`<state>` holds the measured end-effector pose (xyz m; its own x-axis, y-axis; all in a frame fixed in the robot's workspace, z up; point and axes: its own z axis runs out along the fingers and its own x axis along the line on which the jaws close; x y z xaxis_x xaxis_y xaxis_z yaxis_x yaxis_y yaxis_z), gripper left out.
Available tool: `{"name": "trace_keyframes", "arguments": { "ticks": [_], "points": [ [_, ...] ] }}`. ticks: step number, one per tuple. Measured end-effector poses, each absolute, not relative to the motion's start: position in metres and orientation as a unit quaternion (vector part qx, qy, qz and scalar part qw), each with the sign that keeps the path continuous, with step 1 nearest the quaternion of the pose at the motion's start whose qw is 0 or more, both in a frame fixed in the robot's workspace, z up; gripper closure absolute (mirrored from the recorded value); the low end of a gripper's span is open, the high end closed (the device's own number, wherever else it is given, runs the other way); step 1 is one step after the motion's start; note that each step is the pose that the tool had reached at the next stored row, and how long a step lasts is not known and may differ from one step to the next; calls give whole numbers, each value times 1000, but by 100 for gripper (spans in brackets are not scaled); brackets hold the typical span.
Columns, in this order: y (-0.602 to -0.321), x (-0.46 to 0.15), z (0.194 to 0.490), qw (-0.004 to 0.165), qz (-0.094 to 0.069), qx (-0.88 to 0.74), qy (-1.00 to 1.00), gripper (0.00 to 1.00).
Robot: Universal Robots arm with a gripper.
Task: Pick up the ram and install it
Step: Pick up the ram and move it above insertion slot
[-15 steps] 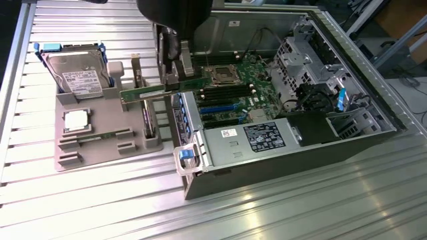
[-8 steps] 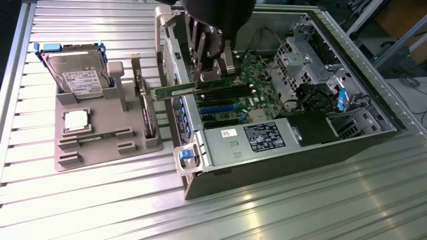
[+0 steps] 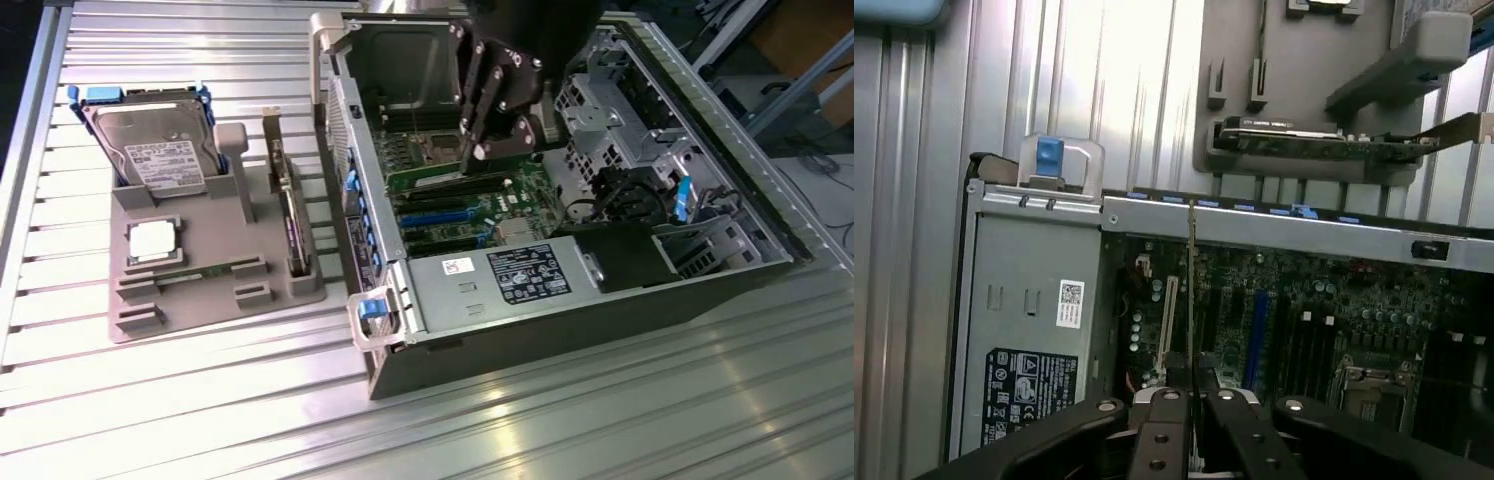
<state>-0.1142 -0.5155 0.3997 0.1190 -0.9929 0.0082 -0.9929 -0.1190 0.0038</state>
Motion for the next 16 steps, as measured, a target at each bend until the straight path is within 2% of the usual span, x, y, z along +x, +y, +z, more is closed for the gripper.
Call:
{"name": "trace_keyframes", "arguments": {
  "ticks": [10, 16],
  "points": [
    [-511, -20, 399, 8, 4, 748, -664, 87],
    [-475, -7, 399, 8, 4, 750, -662, 87]
  ]
}}
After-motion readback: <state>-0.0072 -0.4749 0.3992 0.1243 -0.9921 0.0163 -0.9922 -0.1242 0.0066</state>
